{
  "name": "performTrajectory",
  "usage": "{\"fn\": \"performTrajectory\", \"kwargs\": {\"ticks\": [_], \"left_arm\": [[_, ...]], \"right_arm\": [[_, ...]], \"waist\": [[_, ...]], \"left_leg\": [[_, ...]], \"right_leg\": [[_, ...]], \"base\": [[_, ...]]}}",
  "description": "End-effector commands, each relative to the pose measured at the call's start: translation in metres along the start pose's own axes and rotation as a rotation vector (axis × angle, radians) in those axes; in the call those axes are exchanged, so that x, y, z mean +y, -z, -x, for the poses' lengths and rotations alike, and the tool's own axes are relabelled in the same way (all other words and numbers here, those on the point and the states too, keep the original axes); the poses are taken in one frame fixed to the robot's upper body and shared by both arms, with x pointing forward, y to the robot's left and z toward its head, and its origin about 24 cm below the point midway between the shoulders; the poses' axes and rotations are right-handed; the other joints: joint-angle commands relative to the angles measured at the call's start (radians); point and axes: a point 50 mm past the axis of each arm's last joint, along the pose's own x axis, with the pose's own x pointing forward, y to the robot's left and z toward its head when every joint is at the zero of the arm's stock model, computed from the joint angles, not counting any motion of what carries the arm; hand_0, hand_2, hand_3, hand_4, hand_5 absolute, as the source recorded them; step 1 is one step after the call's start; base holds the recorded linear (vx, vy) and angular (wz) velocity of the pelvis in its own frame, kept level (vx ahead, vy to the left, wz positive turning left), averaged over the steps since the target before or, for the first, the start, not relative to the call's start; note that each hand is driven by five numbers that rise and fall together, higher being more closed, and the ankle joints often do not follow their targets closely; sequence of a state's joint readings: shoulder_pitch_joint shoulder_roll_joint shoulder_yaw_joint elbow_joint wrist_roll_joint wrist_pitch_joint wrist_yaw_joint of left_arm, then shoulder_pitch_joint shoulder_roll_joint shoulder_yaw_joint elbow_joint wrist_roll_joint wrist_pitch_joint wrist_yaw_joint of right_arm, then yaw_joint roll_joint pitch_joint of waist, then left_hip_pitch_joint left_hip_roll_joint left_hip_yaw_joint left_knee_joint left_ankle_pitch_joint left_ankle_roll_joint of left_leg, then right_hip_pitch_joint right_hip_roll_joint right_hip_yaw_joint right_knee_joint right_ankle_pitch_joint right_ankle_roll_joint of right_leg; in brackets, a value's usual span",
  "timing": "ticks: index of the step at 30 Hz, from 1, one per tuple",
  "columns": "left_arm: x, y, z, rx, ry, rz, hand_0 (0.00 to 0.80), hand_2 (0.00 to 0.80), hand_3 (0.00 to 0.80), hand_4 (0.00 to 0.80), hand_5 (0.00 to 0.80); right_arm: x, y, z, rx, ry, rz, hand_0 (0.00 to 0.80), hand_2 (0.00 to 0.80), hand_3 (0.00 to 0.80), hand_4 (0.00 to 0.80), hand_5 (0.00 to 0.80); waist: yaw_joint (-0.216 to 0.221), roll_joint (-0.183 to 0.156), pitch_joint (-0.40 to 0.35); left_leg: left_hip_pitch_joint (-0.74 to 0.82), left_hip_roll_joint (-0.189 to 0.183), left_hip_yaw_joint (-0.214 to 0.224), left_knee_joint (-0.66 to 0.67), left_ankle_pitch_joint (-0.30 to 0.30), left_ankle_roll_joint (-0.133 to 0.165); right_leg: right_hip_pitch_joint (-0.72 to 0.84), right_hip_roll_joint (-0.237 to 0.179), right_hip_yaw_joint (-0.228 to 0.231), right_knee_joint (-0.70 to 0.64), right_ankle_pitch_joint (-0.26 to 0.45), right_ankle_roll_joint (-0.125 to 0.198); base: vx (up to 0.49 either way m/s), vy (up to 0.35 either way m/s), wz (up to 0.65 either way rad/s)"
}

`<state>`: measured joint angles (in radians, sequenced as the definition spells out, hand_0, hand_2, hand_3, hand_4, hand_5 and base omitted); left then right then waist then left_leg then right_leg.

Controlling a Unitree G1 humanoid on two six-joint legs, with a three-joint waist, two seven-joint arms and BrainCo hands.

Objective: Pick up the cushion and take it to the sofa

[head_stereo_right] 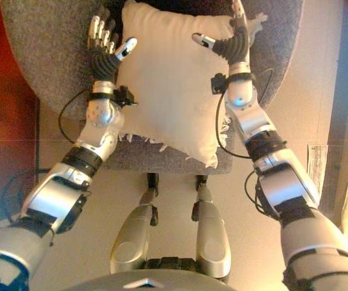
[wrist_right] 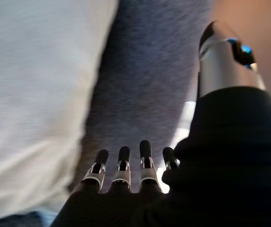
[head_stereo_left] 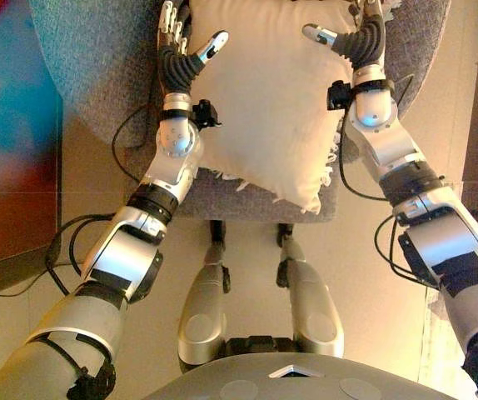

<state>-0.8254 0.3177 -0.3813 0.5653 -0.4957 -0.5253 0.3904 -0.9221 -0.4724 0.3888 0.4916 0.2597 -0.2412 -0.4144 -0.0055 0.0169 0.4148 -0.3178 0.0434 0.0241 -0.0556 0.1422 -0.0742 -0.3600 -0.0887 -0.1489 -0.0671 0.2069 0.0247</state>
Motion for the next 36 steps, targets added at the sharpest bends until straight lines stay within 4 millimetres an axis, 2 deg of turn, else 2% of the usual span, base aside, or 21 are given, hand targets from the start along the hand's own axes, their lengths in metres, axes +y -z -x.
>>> {"fn": "performTrajectory", "kwargs": {"ticks": [1,6,9,13,16,20,22,27,30,31,32,36], "left_arm": [[0.008,-0.021,0.009,-0.156,0.037,-0.019,0.000,0.000,0.000,0.000,0.000],[0.033,-0.026,0.046,-0.159,0.036,0.010,0.000,0.000,0.000,0.000,0.000],[0.044,-0.027,0.067,-0.146,0.024,0.022,0.000,0.000,0.000,0.000,0.000],[0.061,-0.025,0.094,-0.100,0.009,0.019,0.000,0.000,0.000,0.000,0.000],[0.071,-0.021,0.114,-0.037,0.005,-0.001,0.000,0.000,0.000,0.000,0.000],[0.094,-0.008,0.146,0.119,-0.052,-0.010,0.000,0.000,0.000,0.000,0.000],[0.103,0.004,0.166,0.234,-0.076,-0.037,0.000,0.000,0.000,0.000,0.000],[0.127,0.040,0.230,0.581,-0.200,-0.088,0.000,0.000,0.000,0.000,0.000],[0.137,0.060,0.277,0.787,-0.308,-0.109,0.000,0.000,0.000,0.000,0.000],[0.140,0.062,0.287,0.809,-0.310,-0.129,0.000,0.000,0.000,0.000,0.000],[0.142,0.069,0.304,0.880,-0.335,-0.148,0.000,0.000,0.000,0.000,0.000],[0.147,0.086,0.343,1.056,-0.444,-0.166,0.000,0.000,0.000,0.000,0.000]], "right_arm": [[-0.013,-0.023,0.013,-0.176,0.024,0.011,0.000,0.000,0.000,0.000,0.000],[-0.029,-0.015,0.057,-0.195,0.028,0.037,0.000,0.000,0.000,0.000,0.000],[-0.048,-0.010,0.078,-0.181,0.058,0.064,0.000,0.000,0.000,0.000,0.000],[-0.067,-0.001,0.108,-0.131,0.084,0.065,0.000,0.000,0.000,0.000,0.000],[-0.072,0.009,0.132,-0.050,0.070,0.072,0.000,0.000,0.000,0.000,0.000],[-0.074,0.034,0.166,0.144,0.071,0.010,0.000,0.000,0.000,0.000,0.000],[-0.069,0.049,0.186,0.250,0.046,0.006,0.000,0.000,0.000,0.000,0.000],[-0.062,0.089,0.244,0.576,-0.009,-0.021,0.000,0.000,0.000,0.000,0.000],[-0.057,0.115,0.288,0.805,0.016,-0.022,0.000,0.000,0.000,0.000,0.000],[-0.056,0.120,0.300,0.847,0.026,-0.030,0.000,0.000,0.000,0.000,0.000],[-0.055,0.129,0.320,0.932,0.047,-0.004,0.000,0.000,0.000,0.000,0.000],[-0.049,0.148,0.355,1.129,0.043,0.052,0.000,0.000,0.000,0.000,0.000]], "waist": [[0.015,-0.030,-0.056],[0.016,-0.030,-0.114],[0.021,-0.024,-0.156],[0.028,-0.017,-0.217],[0.033,-0.015,-0.254],[0.035,-0.018,-0.299],[0.036,-0.022,-0.311],[0.037,-0.031,-0.334],[0.039,-0.036,-0.342],[0.040,-0.037,-0.342],[0.040,-0.038,-0.344],[0.045,-0.041,-0.345]], "left_leg": [[-0.031,-0.057,0.017,0.118,-0.105,0.023],[0.034,-0.055,0.012,0.104,-0.124,0.028],[0.088,-0.056,0.001,0.084,-0.127,0.030],[0.161,-0.050,-0.005,0.049,-0.130,0.031],[0.208,-0.045,-0.009,0.024,-0.126,0.032],[0.258,-0.037,-0.011,0.008,-0.123,0.033],[0.277,-0.034,-0.008,0.006,-0.125,0.034],[0.328,-0.034,-0.002,-0.008,-0.122,0.037],[0.351,-0.034,-0.001,-0.010,-0.125,0.039],[0.357,-0.033,-0.001,-0.013,-0.125,0.039],[0.365,-0.032,0.002,-0.015,-0.126,0.039],[0.380,-0.032,-0.002,-0.024,-0.128,0.038]], "right_leg": [[-0.007,-0.076,0.010,0.132,-0.123,0.100],[0.071,-0.069,-0.003,0.112,-0.143,0.097],[0.134,-0.064,-0.013,0.094,-0.151,0.096],[0.213,-0.051,-0.015,0.061,-0.158,0.094],[0.259,-0.041,-0.013,0.043,-0.160,0.089],[0.308,-0.031,-0.010,0.032,-0.163,0.082],[0.329,-0.027,-0.008,0.030,-0.166,0.078],[0.383,-0.021,-0.008,0.016,-0.163,0.074],[0.412,-0.020,-0.014,0.007,-0.162,0.071],[0.419,-0.019,-0.018,0.004,-0.162,0.070],[0.429,-0.019,-0.023,0.000,-0.162,0.069],[0.450,-0.017,-0.034,-0.014,-0.159,0.069]], "base": [[0.069,-0.013,0.02],[0.102,-0.020,0.05],[0.134,-0.005,0.04],[0.126,-0.011,0.04],[0.102,-0.024,-0.01],[0.045,-0.035,0.00],[-0.012,-0.042,-0.01],[-0.002,-0.034,0.00],[0.004,-0.023,0.00],[0.000,0.000,0.00],[0.000,0.000,0.00],[-0.015,-0.013,0.03]]}}
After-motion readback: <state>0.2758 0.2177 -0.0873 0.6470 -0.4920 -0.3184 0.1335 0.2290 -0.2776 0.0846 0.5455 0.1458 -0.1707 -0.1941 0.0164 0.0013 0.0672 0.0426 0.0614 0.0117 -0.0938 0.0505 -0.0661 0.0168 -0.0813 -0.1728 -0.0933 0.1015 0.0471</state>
